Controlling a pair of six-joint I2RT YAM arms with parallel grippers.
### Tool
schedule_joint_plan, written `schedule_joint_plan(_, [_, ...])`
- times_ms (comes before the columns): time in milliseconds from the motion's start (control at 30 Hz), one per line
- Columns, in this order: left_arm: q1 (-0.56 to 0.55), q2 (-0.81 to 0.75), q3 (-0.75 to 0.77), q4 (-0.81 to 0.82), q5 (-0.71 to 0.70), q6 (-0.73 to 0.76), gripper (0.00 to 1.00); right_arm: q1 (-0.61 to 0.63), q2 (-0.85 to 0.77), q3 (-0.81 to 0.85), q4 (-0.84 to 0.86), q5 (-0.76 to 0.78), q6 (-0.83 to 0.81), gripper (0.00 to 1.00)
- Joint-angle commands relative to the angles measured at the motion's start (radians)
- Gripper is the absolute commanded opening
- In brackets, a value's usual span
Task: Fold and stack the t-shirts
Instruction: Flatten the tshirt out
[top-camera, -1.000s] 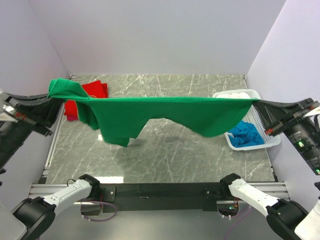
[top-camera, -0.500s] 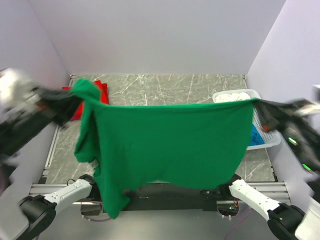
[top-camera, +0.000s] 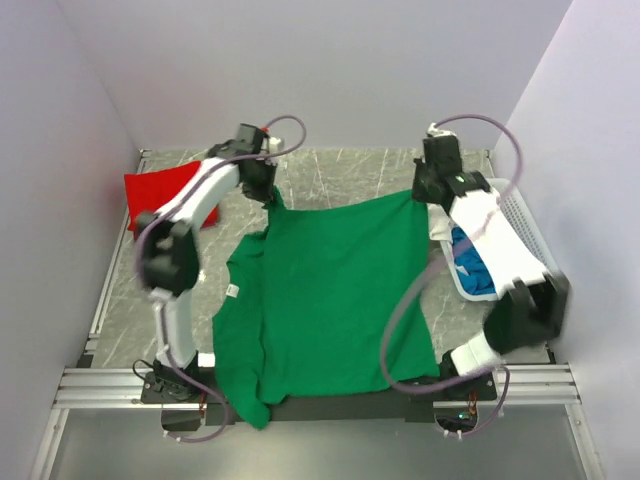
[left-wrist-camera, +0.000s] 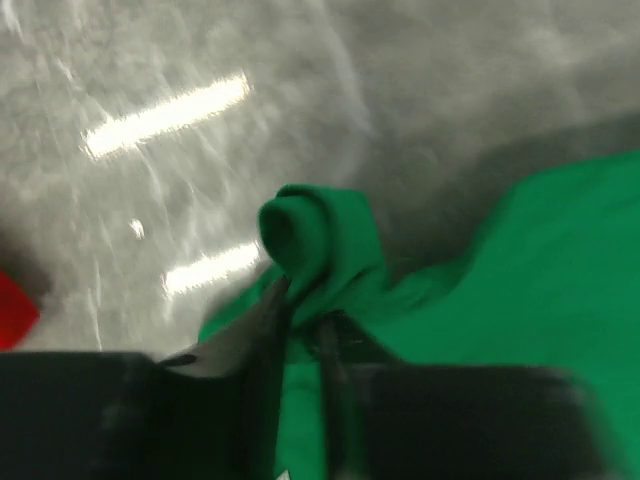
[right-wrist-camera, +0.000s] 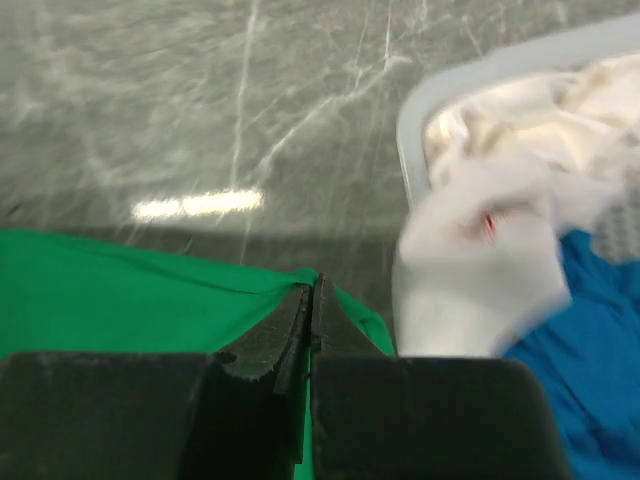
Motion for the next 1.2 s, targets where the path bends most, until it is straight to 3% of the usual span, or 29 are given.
schedule_joint_plan(0, [0.002, 0.218, 0.342, -0.066, -0.227, 0.027, 0.26, -0.037, 0.17, 0.123, 0.149, -0.023, -0.01, 0.0])
schedule_joint_plan(33, [0.007, 0.286, 0.431, -0.103, -0.293, 0.017, 0.64, -0.044, 0.272, 0.163, 0.142, -0.031, -0.006, 0.0])
schedule_joint_plan(67, [0.007, 0.381, 0.51, -0.126, -0.353, 0.006, 0.91, -0.058, 0.314, 0.237, 0.136, -0.037, 0.0, 0.0])
schedule_joint_plan(100, [0.008, 0.401, 0.596, -0.129, -0.492, -0.005, 0.99, -0.063, 0.35, 0.272, 0.13, -0.033, 0.002, 0.02])
schedule_joint_plan(200, [0.01, 0.308, 0.453, 0.054, -0.595, -0.002, 0.99, -0.069, 0.422, 0.351, 0.126, -0.005, 0.002, 0.26])
schedule_joint_plan(300, [0.01, 0.155, 0.265, 0.214, -0.579, -0.023, 0.99, -0.07, 0.408, 0.344, 0.16, -0.003, -0.007, 0.41])
schedule_joint_plan(400, [0.01, 0.034, 0.12, 0.289, -0.498, -0.072, 0.99, -0.07, 0.343, 0.277, 0.22, -0.014, -0.006, 0.46])
schedule_joint_plan(567, [0.008, -0.164, -0.182, 0.5, -0.178, -0.189, 0.99, -0.064, 0.183, 0.106, 0.298, -0.132, -0.006, 0.46])
schedule_joint_plan(733, [0.012, -0.133, -0.244, 0.539, 0.051, -0.296, 0.99, -0.054, 0.137, 0.002, 0.304, -0.247, 0.014, 0.46])
schedule_joint_plan(900, [0.015, -0.04, -0.255, 0.584, 0.163, -0.359, 0.99, -0.046, 0.178, -0.029, 0.281, -0.29, 0.027, 0.46])
schedule_joint_plan(1167, [0.05, 0.081, -0.207, 0.595, 0.188, -0.41, 1.0, -0.023, 0.329, 0.022, 0.245, -0.318, 0.043, 0.46])
